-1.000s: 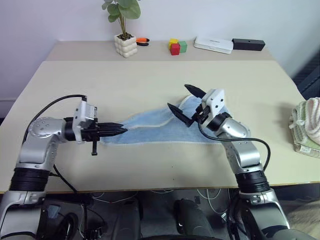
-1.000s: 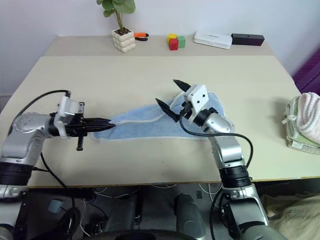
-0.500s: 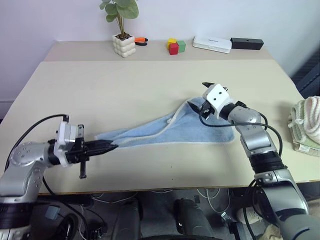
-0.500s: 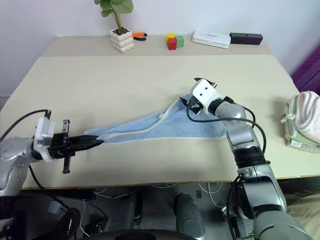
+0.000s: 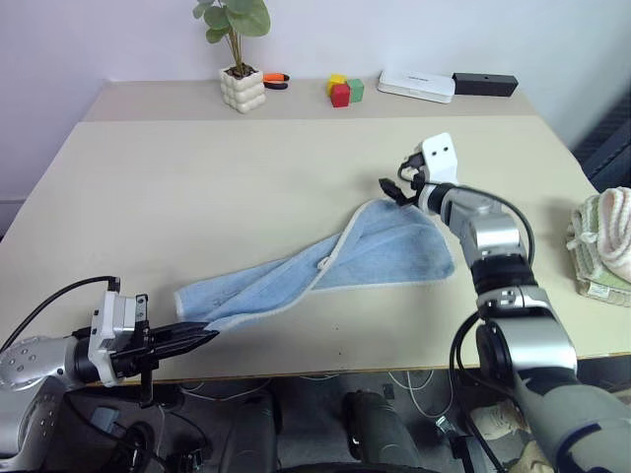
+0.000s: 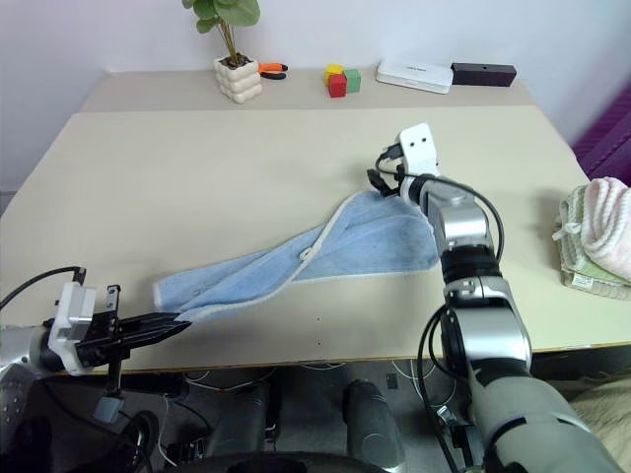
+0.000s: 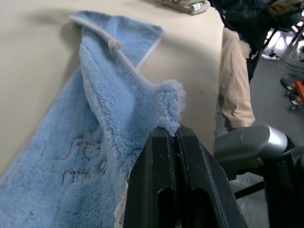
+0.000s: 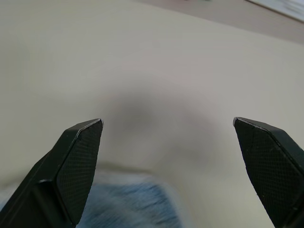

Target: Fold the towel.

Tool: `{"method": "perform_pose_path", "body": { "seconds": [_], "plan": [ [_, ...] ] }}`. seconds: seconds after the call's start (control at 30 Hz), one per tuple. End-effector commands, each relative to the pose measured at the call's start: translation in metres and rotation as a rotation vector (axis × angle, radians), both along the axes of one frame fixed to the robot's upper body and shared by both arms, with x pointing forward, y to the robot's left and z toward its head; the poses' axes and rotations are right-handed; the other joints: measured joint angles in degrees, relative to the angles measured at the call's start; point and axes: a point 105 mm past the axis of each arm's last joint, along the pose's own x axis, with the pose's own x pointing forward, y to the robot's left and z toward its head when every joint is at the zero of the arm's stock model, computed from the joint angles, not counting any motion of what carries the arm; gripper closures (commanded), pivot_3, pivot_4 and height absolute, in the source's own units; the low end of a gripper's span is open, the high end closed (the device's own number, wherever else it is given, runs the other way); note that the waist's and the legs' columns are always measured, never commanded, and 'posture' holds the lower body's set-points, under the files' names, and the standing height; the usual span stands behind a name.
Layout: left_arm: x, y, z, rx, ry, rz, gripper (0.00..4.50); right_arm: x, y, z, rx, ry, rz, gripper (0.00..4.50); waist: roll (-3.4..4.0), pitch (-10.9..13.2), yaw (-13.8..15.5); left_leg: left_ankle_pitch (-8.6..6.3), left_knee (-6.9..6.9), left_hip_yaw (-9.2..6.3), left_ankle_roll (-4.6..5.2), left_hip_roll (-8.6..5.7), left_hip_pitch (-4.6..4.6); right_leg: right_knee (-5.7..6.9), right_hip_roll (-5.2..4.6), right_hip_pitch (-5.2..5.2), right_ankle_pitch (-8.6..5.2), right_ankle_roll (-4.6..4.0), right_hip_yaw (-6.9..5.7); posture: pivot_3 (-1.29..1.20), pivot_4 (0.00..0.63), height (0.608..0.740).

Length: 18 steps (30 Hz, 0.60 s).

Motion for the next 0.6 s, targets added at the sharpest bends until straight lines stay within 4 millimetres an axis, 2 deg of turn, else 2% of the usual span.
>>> {"method": "perform_pose_path", "body": {
  "seconds": [0.03,0.17,0.33,0.53,0.57,0.6],
  "plan": [
    [0.001,-0.004,0.011,-0.001,-0.066,-0.002,4.46,0.005,-0.003,-0.001,0.026,0.066,-0.04,0.0,0.0,0.0,-0.4,0.0,0.0,0.0,0.0,0.0,0.0,0.0,0.0,0.0,0.0,0.0,0.0,0.0,0.15,0.74],
    [0.002,-0.005,0.011,-0.007,-0.074,0.003,4.46,0.003,-0.001,-0.011,0.08,0.159,-0.025,0.0,0.01,0.0,-0.6,0.0,-0.05,0.01,0.0,0.0,-0.01,0.01,0.02,-0.04,0.0,0.0,0.0,0.0,0.15,0.74],
    [0.003,-0.006,0.011,-0.008,-0.076,0.002,4.46,0.0,-0.006,-0.028,-0.068,0.197,-0.012,0.0,0.02,0.0,-0.7,0.0,-0.06,0.04,0.0,0.0,-0.02,0.01,0.03,-0.07,0.0,0.01,0.01,0.0,0.15,0.74],
    [0.006,-0.009,0.013,-0.01,-0.087,-0.005,4.46,-0.003,0.005,-0.046,-0.079,0.242,0.021,0.0,0.0,0.0,-0.7,0.0,-0.04,0.04,0.0,0.0,-0.01,0.02,0.04,-0.06,0.01,0.01,0.01,0.0,0.15,0.74],
    [0.007,-0.009,0.013,-0.009,-0.09,-0.006,4.5,-0.003,0.006,-0.047,-0.074,0.25,0.03,0.54,0.0,0.0,-0.7,0.0,-0.04,0.04,0.0,0.0,-0.01,0.02,0.04,-0.06,0.01,0.01,0.01,0.0,0.15,0.74],
    [0.007,-0.008,0.014,-0.008,-0.095,-0.006,4.5,-0.004,0.006,-0.049,-0.078,0.258,0.033,0.83,0.0,0.0,-0.8,0.0,-0.05,0.04,0.0,0.0,0.0,0.02,0.05,-0.06,0.01,0.01,0.01,0.0,0.15,0.74]
  ]
}}
